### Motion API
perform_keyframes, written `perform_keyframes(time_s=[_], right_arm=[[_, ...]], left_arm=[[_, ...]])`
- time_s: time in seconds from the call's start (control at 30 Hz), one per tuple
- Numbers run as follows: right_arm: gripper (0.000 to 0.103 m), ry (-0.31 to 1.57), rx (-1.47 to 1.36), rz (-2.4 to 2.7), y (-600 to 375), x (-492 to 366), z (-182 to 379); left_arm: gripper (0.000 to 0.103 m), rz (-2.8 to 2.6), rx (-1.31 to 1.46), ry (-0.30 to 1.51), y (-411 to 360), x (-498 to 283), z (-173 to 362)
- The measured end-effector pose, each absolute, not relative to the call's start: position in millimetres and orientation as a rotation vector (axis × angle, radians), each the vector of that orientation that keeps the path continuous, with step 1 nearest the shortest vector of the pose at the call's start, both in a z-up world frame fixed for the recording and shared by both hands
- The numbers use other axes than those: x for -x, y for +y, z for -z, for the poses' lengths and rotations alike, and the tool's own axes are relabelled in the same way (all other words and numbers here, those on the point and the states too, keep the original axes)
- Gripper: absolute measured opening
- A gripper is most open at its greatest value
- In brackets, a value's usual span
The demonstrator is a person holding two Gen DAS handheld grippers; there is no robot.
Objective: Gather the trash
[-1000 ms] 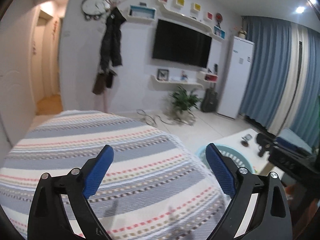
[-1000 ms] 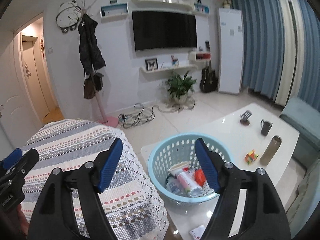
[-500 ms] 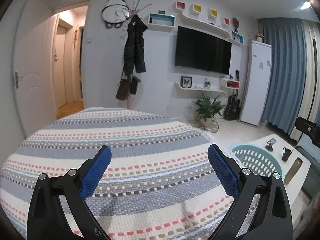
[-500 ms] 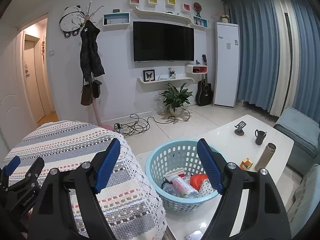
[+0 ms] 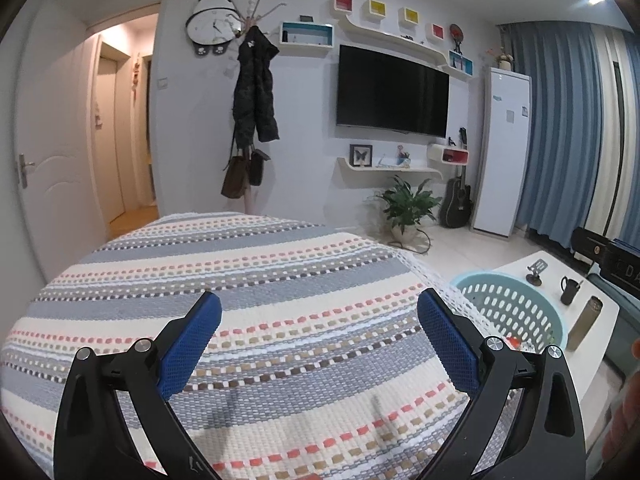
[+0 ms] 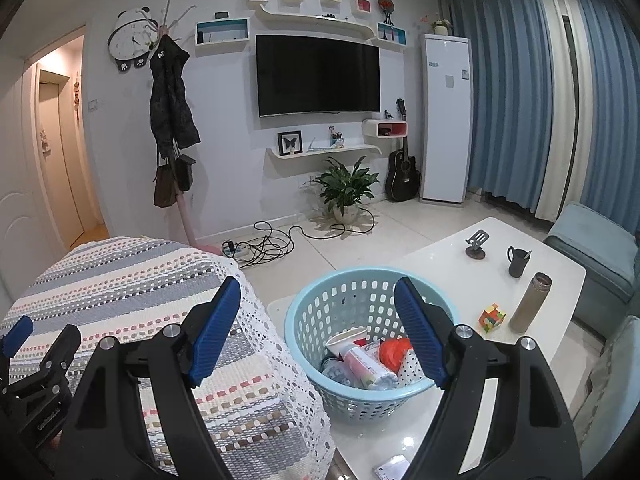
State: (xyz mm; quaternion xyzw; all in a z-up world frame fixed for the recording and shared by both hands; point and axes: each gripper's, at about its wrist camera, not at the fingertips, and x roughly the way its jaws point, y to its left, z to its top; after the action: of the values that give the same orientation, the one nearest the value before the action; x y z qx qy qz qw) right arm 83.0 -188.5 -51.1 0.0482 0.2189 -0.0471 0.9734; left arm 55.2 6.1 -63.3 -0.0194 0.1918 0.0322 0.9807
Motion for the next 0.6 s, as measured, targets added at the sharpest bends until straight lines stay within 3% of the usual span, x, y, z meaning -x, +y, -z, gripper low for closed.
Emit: perform_keyframes(time_s=[0.6], right_arm=[[0.079, 0.441, -0.086, 0.101, -185.4, -82.6, 52.6]], left_arm=[[0.095, -0.085, 0.063, 0.384, 10.1, -52.7, 62.1]])
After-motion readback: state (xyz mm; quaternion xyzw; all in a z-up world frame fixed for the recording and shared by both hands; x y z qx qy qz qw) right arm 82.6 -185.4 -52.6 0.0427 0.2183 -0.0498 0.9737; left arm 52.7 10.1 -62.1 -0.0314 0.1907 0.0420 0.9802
